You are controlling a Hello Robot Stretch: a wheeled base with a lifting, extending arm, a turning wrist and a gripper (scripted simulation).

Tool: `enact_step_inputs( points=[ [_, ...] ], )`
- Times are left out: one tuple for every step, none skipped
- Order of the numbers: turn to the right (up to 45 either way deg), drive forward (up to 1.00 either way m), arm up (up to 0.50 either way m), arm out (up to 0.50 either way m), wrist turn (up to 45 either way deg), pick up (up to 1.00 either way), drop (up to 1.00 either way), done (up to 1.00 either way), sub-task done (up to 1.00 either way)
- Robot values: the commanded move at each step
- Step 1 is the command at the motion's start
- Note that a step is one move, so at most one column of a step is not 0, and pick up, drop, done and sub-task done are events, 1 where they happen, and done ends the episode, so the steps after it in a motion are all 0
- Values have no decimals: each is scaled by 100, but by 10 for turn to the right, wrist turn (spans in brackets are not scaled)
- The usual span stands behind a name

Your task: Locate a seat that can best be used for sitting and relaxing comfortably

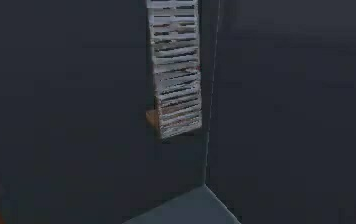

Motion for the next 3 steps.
enact_step_inputs(
  points=[
    [-450, 0, 0, 0, 0, 0, 0, 0, 0],
    [-450, 0, 0, 0, 0, 0, 0, 0, 0],
    [-300, 0, 0, 0, 0, 0, 0, 0, 0]
  ],
)
